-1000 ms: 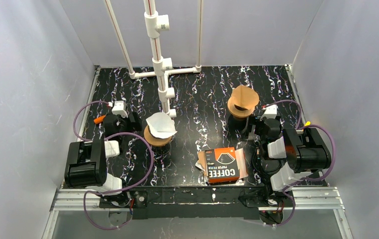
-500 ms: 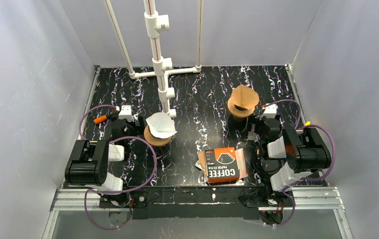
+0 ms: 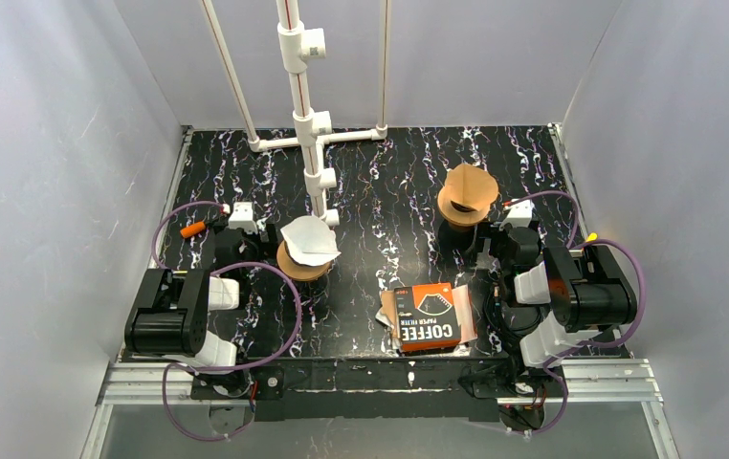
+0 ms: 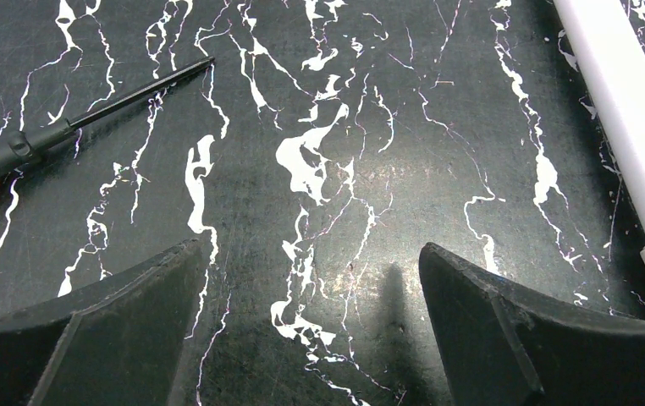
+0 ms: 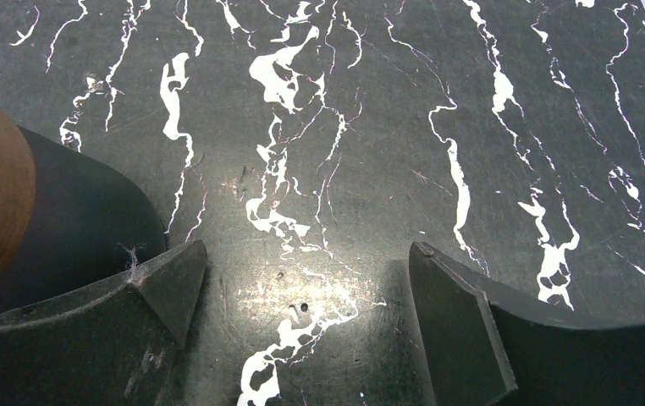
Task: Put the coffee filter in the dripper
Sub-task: Reset both arms
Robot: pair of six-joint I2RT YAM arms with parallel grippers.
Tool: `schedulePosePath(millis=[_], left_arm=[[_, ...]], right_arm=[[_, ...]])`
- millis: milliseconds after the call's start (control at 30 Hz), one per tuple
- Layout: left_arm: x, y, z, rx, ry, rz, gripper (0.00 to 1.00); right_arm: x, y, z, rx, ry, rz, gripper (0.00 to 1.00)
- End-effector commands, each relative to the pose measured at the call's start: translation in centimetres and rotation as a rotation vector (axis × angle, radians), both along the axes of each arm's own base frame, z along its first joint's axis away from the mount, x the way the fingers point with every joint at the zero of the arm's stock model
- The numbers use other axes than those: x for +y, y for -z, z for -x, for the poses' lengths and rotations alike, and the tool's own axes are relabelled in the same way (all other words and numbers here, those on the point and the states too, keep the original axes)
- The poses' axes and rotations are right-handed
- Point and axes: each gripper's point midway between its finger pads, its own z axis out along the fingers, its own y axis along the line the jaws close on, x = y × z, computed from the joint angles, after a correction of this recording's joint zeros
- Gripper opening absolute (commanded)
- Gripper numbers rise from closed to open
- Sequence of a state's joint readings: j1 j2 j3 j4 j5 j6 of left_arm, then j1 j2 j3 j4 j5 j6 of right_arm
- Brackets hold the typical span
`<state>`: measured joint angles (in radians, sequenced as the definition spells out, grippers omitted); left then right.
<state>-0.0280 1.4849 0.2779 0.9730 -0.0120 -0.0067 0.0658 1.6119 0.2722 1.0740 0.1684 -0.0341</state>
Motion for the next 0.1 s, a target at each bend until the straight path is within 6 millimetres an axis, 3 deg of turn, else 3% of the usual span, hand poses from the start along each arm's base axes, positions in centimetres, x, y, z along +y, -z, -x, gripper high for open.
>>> schedulePosePath(millis=[0,67], left_arm=[[0.51,-1.54,-1.22,-0.053,-0.018,-0.019,0.98],[0.51,-1.57,-1.18,-0.053,-0.017,-0.019,0.98]], right_arm=[[0.15,-2.21,-1.34,-0.086,-0.011,0.012,0.98],[0.16,-2.19,-1.33,-0.085,-0.012,0.012,0.98]])
